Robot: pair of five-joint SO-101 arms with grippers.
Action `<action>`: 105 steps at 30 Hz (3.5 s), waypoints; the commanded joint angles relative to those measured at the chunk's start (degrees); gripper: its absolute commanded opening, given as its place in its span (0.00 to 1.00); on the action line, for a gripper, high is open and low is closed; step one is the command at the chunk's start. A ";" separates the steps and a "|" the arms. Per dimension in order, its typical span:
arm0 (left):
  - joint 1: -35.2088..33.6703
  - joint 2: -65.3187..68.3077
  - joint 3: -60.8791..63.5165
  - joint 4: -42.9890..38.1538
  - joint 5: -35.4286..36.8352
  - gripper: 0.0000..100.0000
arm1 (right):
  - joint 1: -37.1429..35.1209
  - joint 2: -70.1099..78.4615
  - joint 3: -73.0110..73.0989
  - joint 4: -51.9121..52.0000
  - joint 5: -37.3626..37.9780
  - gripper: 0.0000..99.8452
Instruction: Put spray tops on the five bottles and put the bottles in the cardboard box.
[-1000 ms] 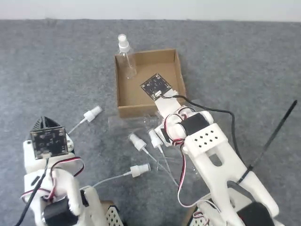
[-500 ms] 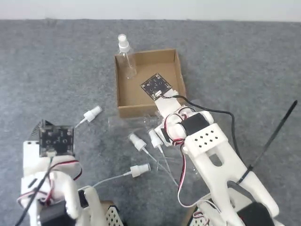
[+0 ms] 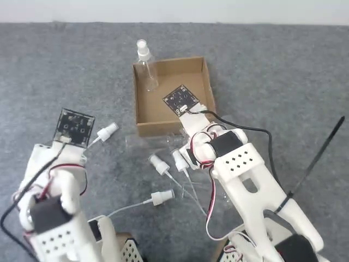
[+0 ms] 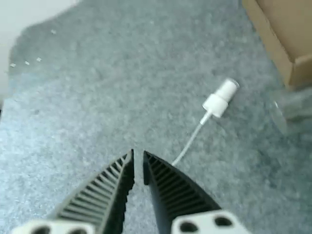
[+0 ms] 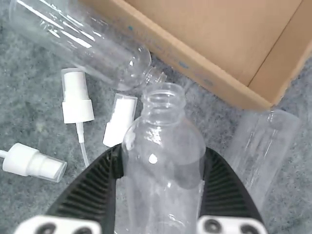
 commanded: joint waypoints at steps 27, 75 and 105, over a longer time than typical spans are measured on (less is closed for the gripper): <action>7.74 42.20 -18.24 2.55 -11.16 0.17 | 0.31 -3.12 -0.44 -1.27 -0.35 0.10; 13.89 102.95 -57.45 2.99 -11.96 0.01 | 2.95 -3.12 -0.70 -2.42 0.09 0.10; 12.66 92.13 -72.22 24.26 -5.45 0.01 | 2.95 -3.12 -0.62 -2.42 0.09 0.10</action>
